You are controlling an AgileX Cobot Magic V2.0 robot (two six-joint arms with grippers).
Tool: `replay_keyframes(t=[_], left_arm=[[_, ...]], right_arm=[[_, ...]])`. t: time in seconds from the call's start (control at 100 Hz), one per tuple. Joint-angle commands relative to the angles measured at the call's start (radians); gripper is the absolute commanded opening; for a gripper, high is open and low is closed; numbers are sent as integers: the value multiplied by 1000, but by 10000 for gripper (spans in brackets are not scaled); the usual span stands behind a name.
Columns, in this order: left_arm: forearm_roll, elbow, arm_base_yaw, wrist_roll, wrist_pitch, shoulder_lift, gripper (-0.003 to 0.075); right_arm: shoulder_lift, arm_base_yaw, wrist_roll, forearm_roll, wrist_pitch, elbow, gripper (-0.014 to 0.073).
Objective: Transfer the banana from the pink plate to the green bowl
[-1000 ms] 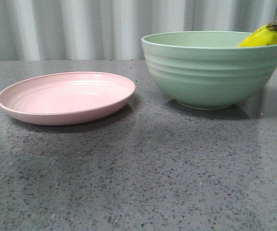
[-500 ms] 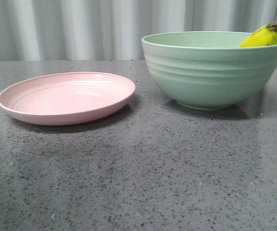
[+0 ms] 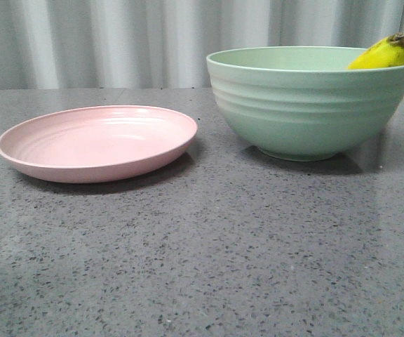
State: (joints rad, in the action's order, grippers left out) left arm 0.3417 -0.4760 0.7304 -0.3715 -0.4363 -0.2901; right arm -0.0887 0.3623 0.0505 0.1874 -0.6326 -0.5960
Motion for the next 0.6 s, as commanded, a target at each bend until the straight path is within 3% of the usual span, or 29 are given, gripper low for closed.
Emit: replay_keyframes(t=[0.0, 0.59], left_arm=[[30, 24, 3, 10, 95, 50, -19], [37, 125, 3, 10, 89, 106, -19]], right_arm=[[51, -6, 2, 23, 80, 7, -75], [111, -6, 2, 19, 82, 20, -75]])
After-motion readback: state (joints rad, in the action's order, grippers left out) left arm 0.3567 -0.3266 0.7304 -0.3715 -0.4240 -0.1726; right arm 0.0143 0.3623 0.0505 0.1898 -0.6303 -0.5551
